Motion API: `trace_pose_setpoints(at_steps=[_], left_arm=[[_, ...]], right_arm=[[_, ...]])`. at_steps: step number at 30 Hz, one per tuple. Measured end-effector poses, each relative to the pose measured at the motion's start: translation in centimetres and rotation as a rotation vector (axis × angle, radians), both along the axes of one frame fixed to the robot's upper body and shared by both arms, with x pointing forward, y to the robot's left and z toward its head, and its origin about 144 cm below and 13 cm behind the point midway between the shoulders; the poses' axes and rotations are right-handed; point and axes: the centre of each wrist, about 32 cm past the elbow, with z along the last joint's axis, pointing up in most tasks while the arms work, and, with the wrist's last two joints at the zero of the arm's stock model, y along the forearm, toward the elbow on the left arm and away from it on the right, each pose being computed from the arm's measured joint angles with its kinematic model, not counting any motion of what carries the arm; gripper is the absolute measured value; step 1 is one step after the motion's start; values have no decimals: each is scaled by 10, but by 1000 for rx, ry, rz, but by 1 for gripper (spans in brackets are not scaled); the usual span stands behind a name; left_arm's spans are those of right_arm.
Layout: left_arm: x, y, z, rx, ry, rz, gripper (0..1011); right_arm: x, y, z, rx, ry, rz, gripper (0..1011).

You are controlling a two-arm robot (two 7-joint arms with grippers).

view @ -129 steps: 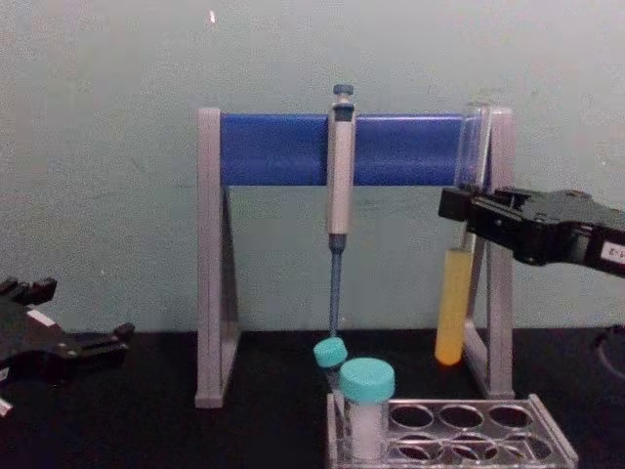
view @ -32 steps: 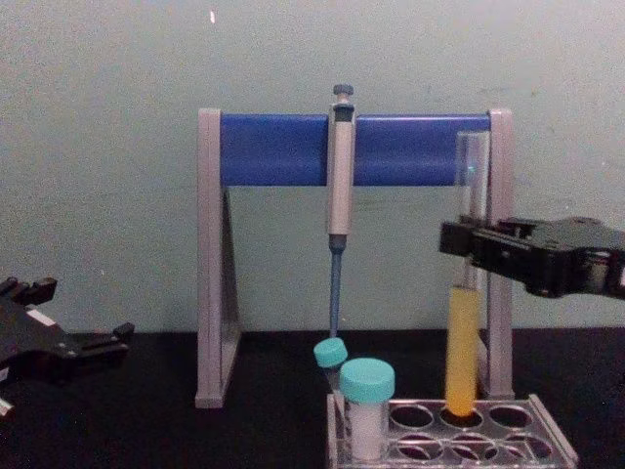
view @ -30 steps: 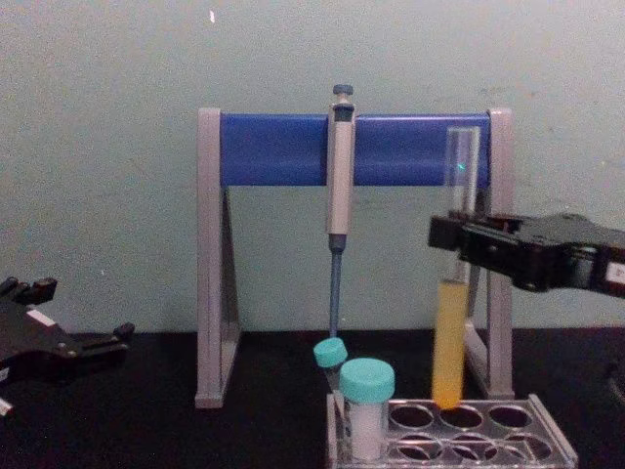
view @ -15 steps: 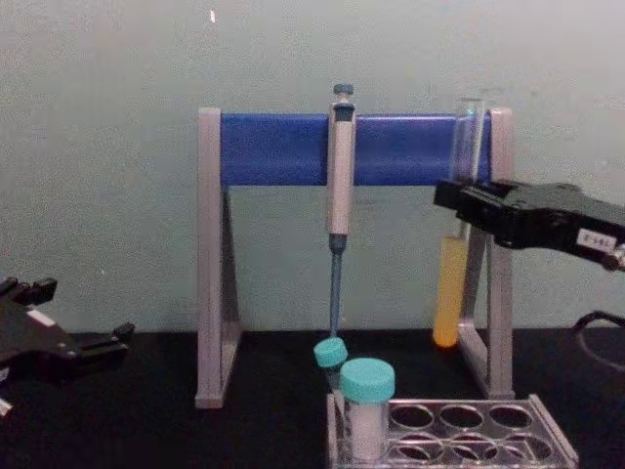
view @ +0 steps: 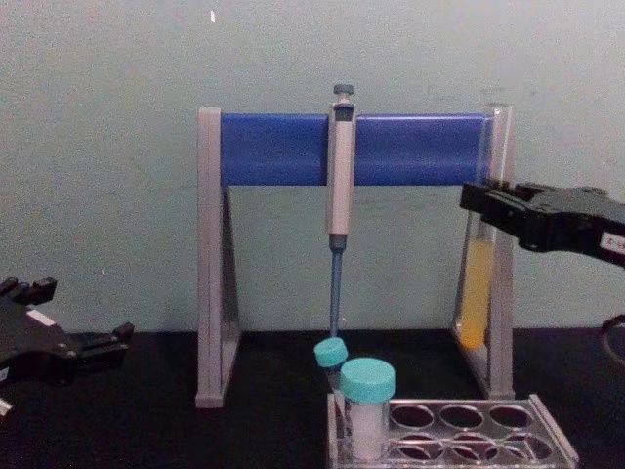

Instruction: Pick up the test tube from the test tube rack, shake it, then place it back into the test tube rack.

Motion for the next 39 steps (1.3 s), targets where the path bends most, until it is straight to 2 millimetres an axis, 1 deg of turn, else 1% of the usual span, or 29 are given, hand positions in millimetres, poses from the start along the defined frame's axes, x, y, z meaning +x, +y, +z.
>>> trace_pose_setpoints(at_steps=[7, 10, 17, 20, 26, 29, 30, 35, 39], left_arm=[[0, 0, 0, 0, 0, 0, 1010], [0, 0, 0, 0, 0, 0, 1010], [0, 0, 0, 0, 0, 0, 1010], [0, 0, 0, 0, 0, 0, 1010], [0, 0, 0, 0, 0, 0, 1010], [0, 0, 0, 0, 0, 0, 1010], [0, 0, 0, 0, 0, 0, 1010], [0, 0, 0, 0, 0, 0, 1010], [0, 0, 0, 0, 0, 0, 1009]], right_arm=[[-13, -9, 5, -49, -2, -18, 229], [-24, -12, 8, -79, 10, -11, 229], [-37, -12, 11, -95, 60, 47, 229], [-38, -8, 10, -77, 82, 88, 229], [-31, 2, 7, -34, 96, 147, 229], [-22, 9, 5, -7, 80, 171, 229], [-22, 9, 5, -7, 80, 171, 229], [-5, 16, 1, 29, 44, 156, 229], [1, 18, 1, 32, 29, 126, 229]])
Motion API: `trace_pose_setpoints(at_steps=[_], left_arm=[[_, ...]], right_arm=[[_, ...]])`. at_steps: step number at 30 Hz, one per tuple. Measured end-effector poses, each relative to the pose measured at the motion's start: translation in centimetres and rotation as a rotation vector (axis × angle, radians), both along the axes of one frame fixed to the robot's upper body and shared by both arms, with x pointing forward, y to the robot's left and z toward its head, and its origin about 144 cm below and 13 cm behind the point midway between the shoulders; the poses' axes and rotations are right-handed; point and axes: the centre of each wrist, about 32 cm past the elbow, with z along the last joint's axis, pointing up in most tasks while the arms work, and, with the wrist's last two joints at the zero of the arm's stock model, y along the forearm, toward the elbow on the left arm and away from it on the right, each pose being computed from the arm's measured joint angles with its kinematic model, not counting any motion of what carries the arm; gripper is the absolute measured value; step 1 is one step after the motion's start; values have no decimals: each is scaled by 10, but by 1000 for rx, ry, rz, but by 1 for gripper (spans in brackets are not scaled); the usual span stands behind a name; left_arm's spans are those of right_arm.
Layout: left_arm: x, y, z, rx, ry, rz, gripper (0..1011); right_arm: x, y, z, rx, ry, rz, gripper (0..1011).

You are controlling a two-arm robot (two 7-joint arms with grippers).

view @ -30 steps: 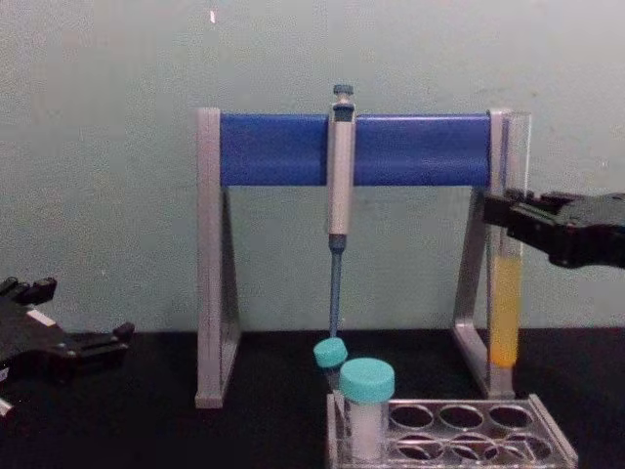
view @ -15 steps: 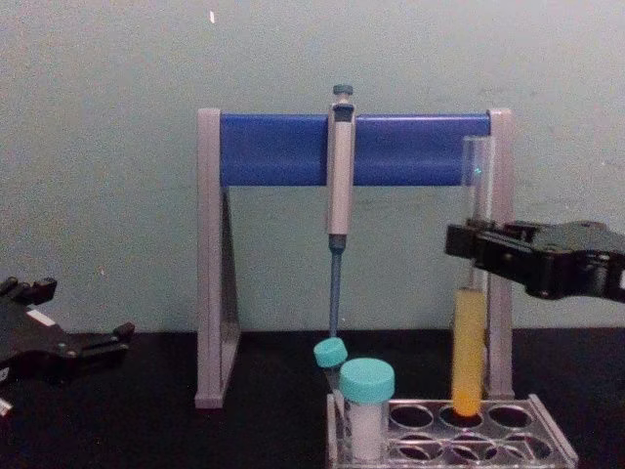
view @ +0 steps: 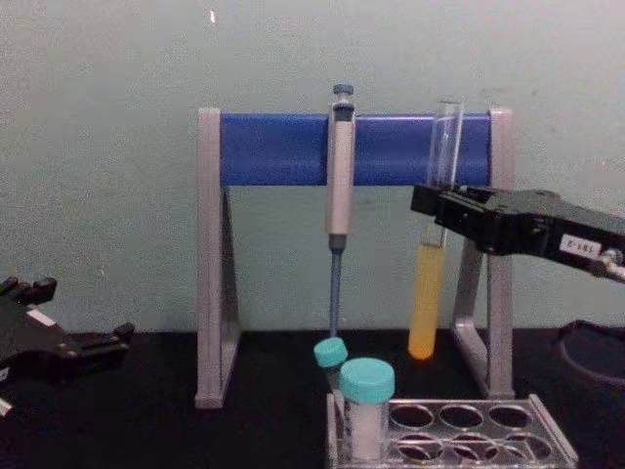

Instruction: Pick up the test tube from the test tube rack, shake it, then place it back into the test tube rack.

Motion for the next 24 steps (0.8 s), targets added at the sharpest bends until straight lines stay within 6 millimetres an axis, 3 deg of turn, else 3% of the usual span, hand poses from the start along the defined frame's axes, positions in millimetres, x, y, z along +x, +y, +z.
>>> trace_pose_setpoints(at_steps=[11, 24], left_arm=[[0, 0, 0, 0, 0, 0, 1010], [0, 0, 0, 0, 0, 0, 1010]], right_arm=[[4, -5, -1, -7, -26, -114, 229], [2, -7, -1, -4, -24, -128, 229]])
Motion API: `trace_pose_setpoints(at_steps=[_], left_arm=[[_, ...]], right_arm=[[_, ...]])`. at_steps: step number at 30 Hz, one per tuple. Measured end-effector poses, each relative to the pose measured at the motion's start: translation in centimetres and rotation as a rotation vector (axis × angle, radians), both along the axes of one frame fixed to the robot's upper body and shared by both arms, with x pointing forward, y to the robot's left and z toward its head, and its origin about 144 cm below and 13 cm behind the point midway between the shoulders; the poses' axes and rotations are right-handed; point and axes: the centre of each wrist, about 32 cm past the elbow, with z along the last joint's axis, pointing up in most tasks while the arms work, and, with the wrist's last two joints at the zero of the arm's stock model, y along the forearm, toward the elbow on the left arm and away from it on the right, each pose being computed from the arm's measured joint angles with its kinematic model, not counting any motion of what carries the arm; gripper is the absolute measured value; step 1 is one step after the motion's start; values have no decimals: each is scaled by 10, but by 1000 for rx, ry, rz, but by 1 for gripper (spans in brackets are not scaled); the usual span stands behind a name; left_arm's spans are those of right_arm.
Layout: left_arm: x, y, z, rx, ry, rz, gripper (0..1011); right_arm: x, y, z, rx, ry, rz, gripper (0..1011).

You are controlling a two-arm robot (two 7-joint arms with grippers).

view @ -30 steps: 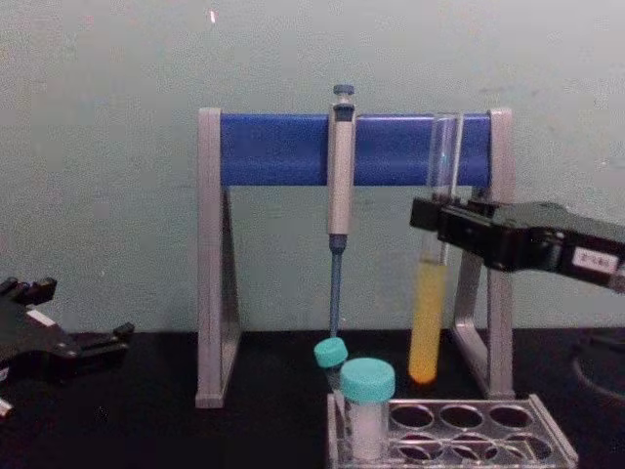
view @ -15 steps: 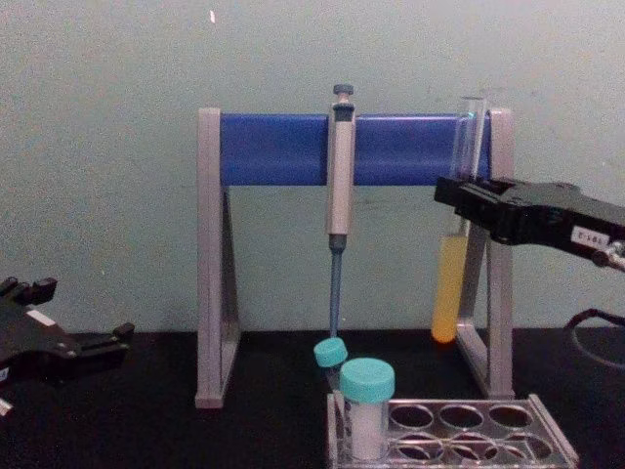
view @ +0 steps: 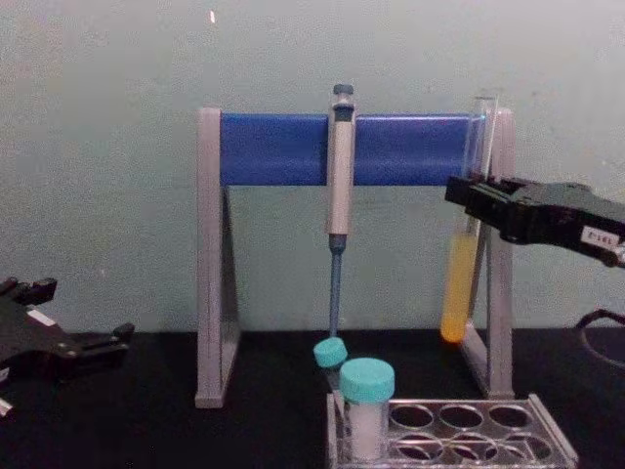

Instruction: Pick up the test tube from the test tube rack, shake it, then place it back into the test tube rack.

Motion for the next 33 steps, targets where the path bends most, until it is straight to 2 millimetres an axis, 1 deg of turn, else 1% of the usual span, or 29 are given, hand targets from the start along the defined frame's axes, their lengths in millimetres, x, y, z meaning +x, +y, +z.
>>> trace_pose_setpoints(at_steps=[33], left_arm=[[0, 0, 0, 0, 0, 0, 1009]], right_arm=[[-2, -1, 1, 8, 5, 12, 229]])
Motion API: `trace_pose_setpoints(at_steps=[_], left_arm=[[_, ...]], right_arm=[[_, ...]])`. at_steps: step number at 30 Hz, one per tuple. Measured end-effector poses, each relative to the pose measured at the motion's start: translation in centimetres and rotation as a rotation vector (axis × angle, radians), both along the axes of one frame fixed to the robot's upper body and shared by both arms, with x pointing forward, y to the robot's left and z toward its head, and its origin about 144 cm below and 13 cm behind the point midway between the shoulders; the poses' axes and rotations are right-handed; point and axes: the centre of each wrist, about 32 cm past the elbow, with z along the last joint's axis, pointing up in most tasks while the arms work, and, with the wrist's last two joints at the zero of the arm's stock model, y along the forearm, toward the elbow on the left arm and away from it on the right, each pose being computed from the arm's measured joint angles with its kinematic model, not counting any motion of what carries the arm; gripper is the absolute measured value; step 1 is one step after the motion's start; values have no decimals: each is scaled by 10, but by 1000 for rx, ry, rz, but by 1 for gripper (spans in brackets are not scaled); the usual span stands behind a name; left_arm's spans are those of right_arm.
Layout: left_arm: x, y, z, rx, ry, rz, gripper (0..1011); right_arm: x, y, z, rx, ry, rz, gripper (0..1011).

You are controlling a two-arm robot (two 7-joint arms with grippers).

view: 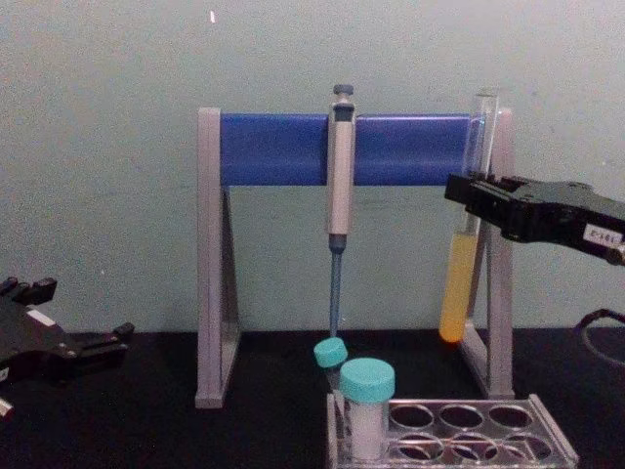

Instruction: Pick up the test tube from the test tube rack, shake it, then place it back into the test tube rack.

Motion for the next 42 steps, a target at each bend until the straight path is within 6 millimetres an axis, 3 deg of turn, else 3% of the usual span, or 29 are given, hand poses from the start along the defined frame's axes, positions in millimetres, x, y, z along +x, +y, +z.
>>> trace_pose_setpoints(at_steps=[23, 42], left_arm=[[0, 0, 0, 0, 0, 0, 1010], [0, 0, 0, 0, 0, 0, 1010]], right_arm=[[-25, -5, -2, -44, 52, 53, 229], [-26, -3, -11, -63, 79, 44, 229]])
